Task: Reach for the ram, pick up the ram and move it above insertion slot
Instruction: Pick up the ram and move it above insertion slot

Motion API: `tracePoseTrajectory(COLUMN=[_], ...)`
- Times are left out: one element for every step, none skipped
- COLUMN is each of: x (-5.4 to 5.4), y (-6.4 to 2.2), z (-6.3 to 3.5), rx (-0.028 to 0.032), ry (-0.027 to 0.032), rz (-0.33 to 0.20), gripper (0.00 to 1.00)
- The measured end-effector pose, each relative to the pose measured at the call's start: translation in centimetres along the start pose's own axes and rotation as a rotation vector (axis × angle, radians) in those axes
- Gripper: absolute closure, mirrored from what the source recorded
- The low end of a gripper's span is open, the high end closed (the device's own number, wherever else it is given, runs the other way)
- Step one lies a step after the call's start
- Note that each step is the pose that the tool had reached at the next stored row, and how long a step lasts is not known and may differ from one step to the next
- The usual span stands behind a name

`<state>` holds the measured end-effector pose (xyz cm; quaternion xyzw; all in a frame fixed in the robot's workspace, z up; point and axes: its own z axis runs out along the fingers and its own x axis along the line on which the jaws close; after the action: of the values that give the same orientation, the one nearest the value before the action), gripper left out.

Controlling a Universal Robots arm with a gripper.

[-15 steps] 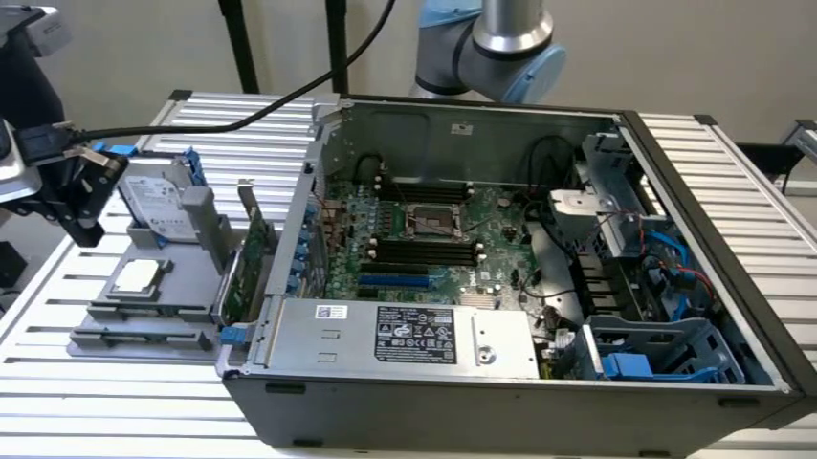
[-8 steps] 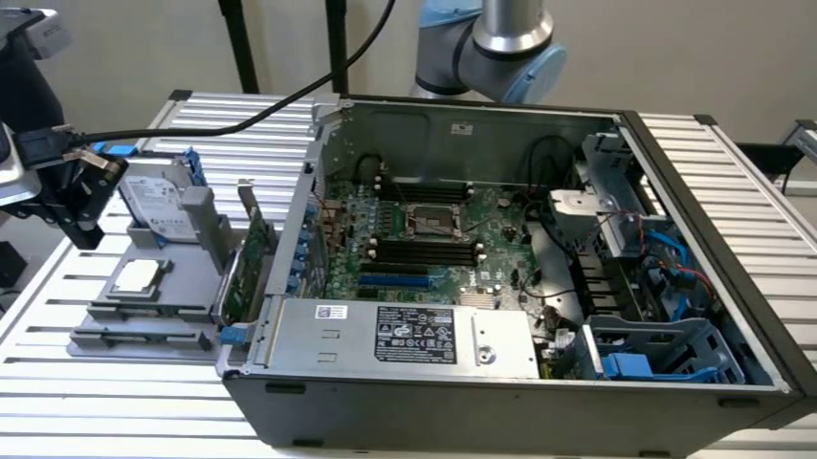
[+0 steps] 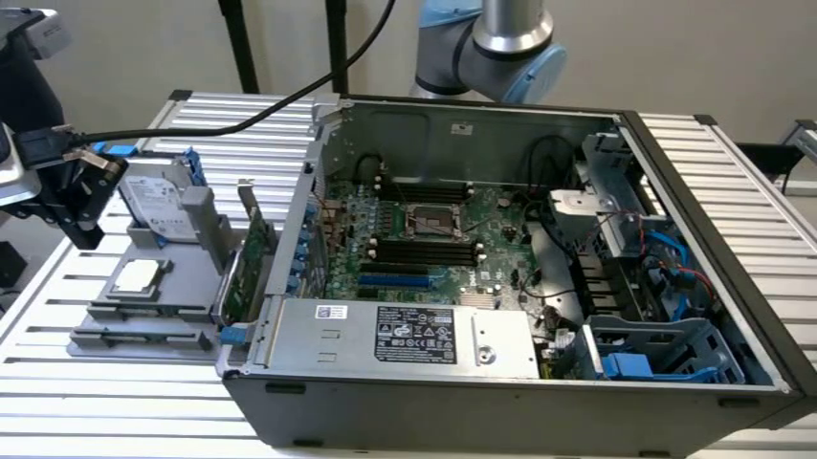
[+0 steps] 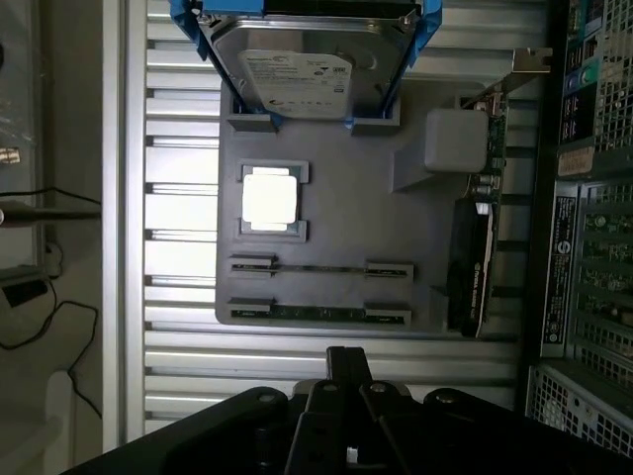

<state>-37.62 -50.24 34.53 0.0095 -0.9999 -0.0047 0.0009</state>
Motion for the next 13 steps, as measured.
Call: tracePoseTrajectory(x=[0.0, 0.0, 0.0, 0.0, 0.0, 0.0, 0.0, 0.0, 0.0, 0.0, 0.0, 0.0, 0.01], y=[0.0, 0.0, 0.0, 0.0, 0.0, 0.0, 0.0, 0.0, 0.0, 0.0, 0.0, 0.0, 0.0], z=[0.0, 0.0, 0.01, 0.03, 0.06, 0.09, 0.12, 0.14, 0.17, 0.2, 0.23, 0.26, 0.28], rx=[0.0, 0.0, 0.0001, 0.0002, 0.0002, 0.0002, 0.0002, 0.0002, 0.0002, 0.0002, 0.0003, 0.0003, 0.0003], ry=[0.0, 0.0, 0.0, 0.0001, 0.0002, 0.0003, 0.0005, 0.0007, 0.0009, 0.001, 0.0012, 0.0013, 0.0015], rz=[0.0, -0.001, -0.01, -0.028, -0.046, -0.065, -0.083, -0.101, -0.119, -0.137, -0.155, -0.172, -0.192], gripper=[0.89, 0.89, 0.89, 0.89, 0.89, 0.89, 0.89, 0.89, 0.89, 0.89, 0.89, 0.89, 0.89])
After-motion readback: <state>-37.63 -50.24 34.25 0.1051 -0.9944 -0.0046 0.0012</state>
